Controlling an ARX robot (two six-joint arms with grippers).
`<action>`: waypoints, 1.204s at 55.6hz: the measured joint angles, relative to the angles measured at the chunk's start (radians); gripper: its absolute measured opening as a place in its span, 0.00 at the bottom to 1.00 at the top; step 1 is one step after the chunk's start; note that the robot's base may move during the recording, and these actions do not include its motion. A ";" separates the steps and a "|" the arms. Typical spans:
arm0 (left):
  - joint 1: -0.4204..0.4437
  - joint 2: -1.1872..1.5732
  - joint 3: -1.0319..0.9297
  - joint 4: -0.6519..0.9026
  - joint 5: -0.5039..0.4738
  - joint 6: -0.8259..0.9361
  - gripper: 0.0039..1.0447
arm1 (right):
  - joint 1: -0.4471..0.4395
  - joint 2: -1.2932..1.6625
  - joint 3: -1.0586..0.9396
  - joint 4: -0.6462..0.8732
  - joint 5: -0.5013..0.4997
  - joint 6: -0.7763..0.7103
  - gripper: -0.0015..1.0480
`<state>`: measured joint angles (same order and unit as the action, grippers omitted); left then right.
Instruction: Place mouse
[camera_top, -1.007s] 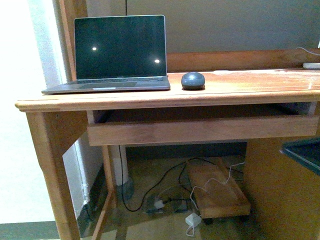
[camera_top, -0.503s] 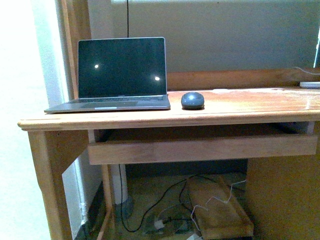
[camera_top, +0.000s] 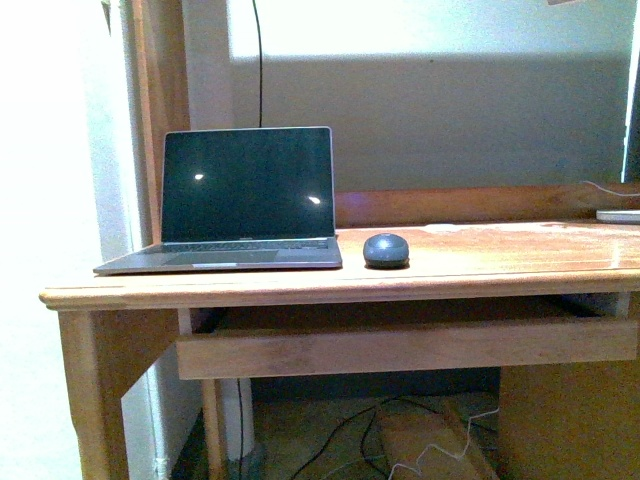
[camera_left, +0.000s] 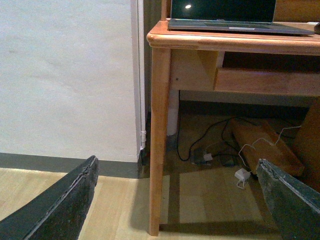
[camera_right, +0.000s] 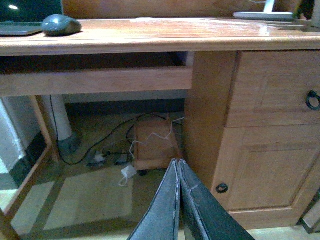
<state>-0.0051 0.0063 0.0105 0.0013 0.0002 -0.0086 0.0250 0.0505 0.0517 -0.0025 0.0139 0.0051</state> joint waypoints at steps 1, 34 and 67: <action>0.000 0.000 0.000 0.000 0.000 0.000 0.93 | -0.009 -0.001 -0.001 0.000 0.000 0.000 0.03; 0.000 0.000 0.000 0.000 0.000 0.000 0.93 | -0.022 -0.044 -0.037 0.001 -0.014 -0.002 0.19; 0.000 0.000 0.000 0.000 0.000 0.000 0.93 | -0.022 -0.044 -0.037 0.001 -0.014 -0.002 0.93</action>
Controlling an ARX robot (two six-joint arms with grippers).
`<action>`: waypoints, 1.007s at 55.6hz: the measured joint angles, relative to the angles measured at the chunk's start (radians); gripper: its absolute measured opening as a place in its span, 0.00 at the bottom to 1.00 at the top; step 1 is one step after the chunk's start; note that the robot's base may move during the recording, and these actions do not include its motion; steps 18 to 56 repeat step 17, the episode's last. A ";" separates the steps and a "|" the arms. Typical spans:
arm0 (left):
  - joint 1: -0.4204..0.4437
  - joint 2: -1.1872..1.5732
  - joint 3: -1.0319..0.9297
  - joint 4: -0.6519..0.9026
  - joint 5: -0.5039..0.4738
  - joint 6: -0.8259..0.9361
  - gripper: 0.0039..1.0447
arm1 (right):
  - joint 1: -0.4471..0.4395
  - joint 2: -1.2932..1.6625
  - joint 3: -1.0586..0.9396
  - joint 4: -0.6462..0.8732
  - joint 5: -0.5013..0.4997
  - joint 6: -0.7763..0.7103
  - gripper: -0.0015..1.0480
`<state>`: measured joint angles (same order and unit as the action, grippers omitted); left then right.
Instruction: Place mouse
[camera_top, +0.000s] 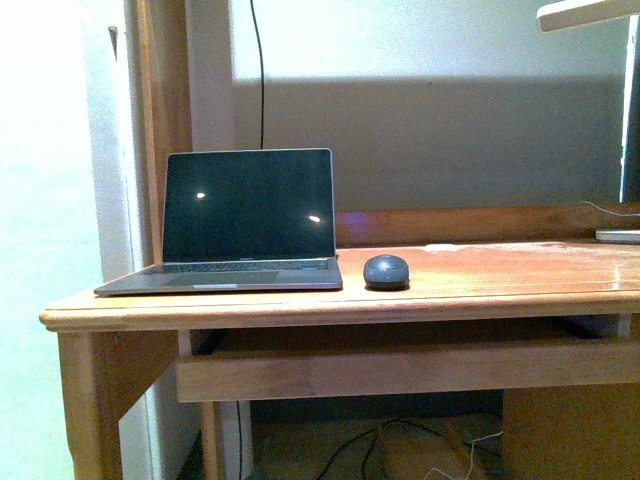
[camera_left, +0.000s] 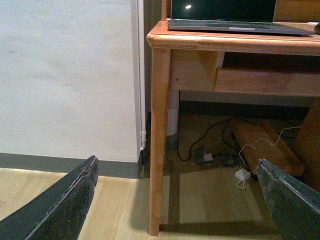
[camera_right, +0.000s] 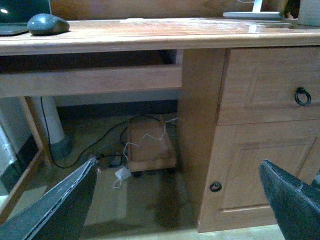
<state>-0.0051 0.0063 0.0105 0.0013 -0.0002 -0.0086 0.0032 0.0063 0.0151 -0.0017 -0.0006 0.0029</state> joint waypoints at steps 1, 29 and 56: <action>0.000 0.000 0.000 0.000 0.000 0.000 0.93 | 0.000 0.000 0.000 0.000 0.000 0.000 0.93; 0.000 0.000 0.000 0.000 0.000 0.000 0.93 | 0.000 0.000 0.000 0.000 0.000 0.000 0.93; 0.000 0.000 0.000 0.000 0.000 0.000 0.93 | 0.000 0.000 0.000 0.000 0.000 0.000 0.93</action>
